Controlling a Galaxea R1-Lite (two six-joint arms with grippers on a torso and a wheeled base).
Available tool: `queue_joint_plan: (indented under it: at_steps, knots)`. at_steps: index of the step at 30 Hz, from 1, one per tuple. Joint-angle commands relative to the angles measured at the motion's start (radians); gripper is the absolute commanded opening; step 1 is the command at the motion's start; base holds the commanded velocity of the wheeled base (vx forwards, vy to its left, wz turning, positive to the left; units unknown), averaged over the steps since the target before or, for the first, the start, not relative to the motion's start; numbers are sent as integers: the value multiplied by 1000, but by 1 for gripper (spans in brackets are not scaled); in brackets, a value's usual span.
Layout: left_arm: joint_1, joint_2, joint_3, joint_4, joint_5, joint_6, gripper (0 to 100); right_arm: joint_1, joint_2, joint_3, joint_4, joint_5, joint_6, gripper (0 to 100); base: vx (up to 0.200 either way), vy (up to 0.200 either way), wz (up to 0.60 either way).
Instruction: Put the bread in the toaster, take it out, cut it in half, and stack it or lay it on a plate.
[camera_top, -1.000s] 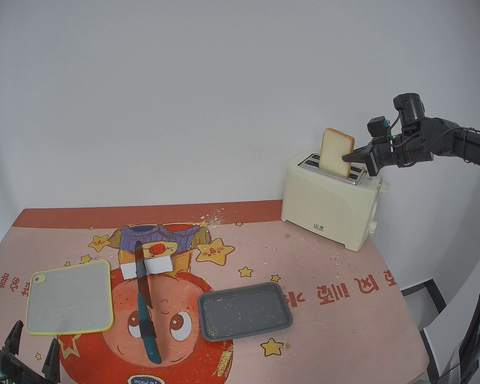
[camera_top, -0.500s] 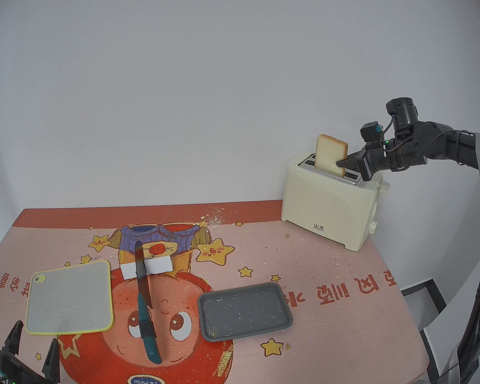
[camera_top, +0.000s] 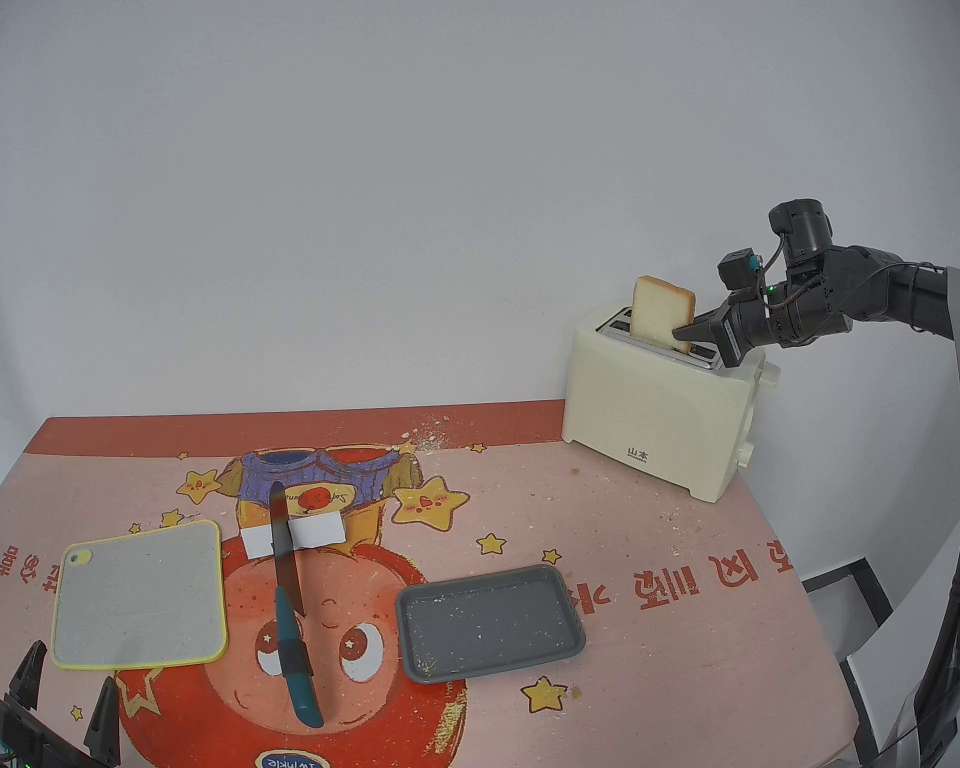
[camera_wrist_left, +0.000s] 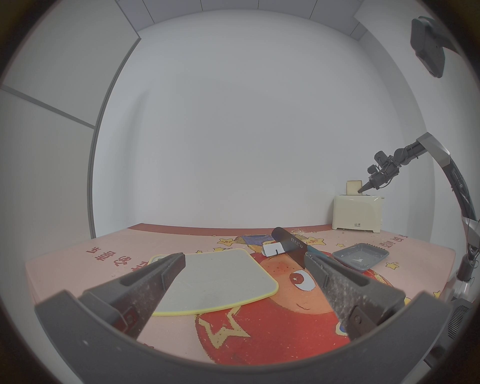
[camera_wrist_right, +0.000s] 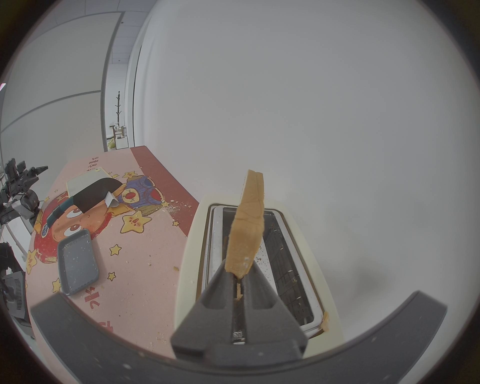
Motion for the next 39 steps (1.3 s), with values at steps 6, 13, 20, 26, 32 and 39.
queue_joint_plan:
  at_steps: [6,13,20,26,32,39]
  knots:
    - [0,-10,18,-1,0,0,100,2,-1,-1,-6,-2,1,100,0,0,0]
    - [0,-10,18,-1,0,0,100,-1,-14,5,-1,-2,3,100,0,0,0]
    - [0,-12,18,-1,0,-2,100,-9,-107,10,4,-4,13,100,0,0,0]
    - [0,-10,18,-1,0,-2,100,-61,-273,47,4,-41,81,100,0,0,0]
    - [0,-10,18,-1,-1,0,100,-125,-483,255,-4,-142,203,100,0,0,0]
    - [0,-12,18,-1,-1,0,100,-294,-774,627,-6,-166,635,100,0,0,0]
